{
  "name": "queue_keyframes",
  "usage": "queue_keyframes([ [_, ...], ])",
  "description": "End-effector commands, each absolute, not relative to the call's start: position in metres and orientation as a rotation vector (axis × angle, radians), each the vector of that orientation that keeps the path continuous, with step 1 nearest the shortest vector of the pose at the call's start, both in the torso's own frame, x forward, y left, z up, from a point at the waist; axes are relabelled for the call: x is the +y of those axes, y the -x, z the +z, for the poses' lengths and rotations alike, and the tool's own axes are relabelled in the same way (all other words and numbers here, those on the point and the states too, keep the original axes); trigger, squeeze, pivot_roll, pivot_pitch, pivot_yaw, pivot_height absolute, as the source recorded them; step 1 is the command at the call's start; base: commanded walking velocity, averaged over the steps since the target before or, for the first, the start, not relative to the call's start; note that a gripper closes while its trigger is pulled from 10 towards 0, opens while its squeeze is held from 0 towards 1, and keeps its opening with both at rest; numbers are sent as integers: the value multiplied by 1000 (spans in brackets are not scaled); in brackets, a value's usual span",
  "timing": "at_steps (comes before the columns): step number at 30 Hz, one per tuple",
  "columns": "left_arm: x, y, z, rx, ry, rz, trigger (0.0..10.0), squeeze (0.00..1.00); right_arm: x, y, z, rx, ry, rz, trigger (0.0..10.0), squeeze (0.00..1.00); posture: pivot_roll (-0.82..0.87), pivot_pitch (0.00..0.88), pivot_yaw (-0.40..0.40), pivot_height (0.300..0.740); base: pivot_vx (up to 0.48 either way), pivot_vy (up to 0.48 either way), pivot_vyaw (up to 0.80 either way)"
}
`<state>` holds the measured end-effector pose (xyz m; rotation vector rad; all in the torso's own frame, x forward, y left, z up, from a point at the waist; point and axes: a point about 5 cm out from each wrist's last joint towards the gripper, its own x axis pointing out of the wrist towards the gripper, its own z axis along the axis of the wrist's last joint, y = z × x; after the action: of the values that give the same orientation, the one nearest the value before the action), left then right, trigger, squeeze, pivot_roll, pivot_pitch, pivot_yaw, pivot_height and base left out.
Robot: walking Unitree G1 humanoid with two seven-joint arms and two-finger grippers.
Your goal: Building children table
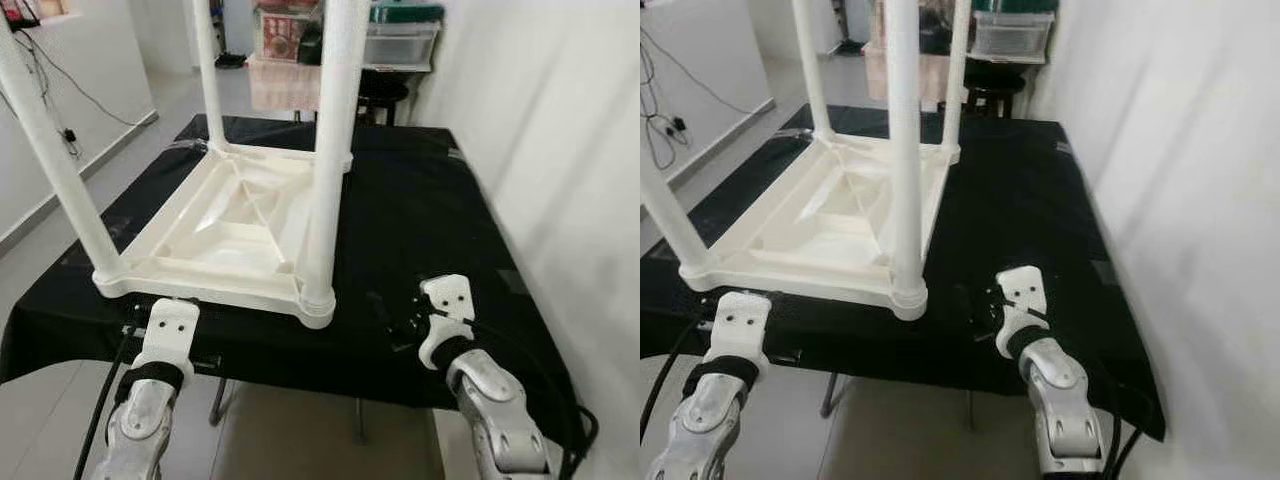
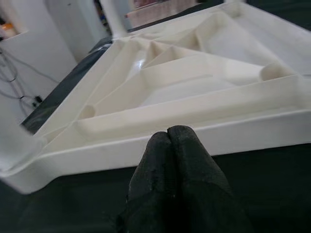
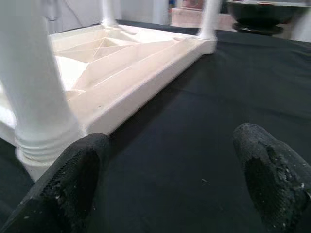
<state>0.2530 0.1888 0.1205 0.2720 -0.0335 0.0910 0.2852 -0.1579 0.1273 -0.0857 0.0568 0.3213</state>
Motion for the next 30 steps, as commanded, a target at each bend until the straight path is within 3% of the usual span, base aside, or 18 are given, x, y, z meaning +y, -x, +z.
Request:
queue_keyframes([
  [1,193,-254,116,-7,-296,111,10000,0,-154,-287,127,58,64,344,10000,0,-14,0,-33,740,0,480,-800],
  [4,192,-255,117,-13,-300,110,10000,0,-154,-286,128,60,66,341,10000,0,-17,0,-30,740,0,480,-800],
  [8,186,-258,123,-32,-323,65,10000,0,-167,-285,127,118,123,216,10000,0,-26,0,-24,740,0,0,0],
  [30,181,-264,124,-35,-316,23,10000,0,-184,-296,122,187,176,76,10000,0,-38,0,-31,740,0,0,0],
])
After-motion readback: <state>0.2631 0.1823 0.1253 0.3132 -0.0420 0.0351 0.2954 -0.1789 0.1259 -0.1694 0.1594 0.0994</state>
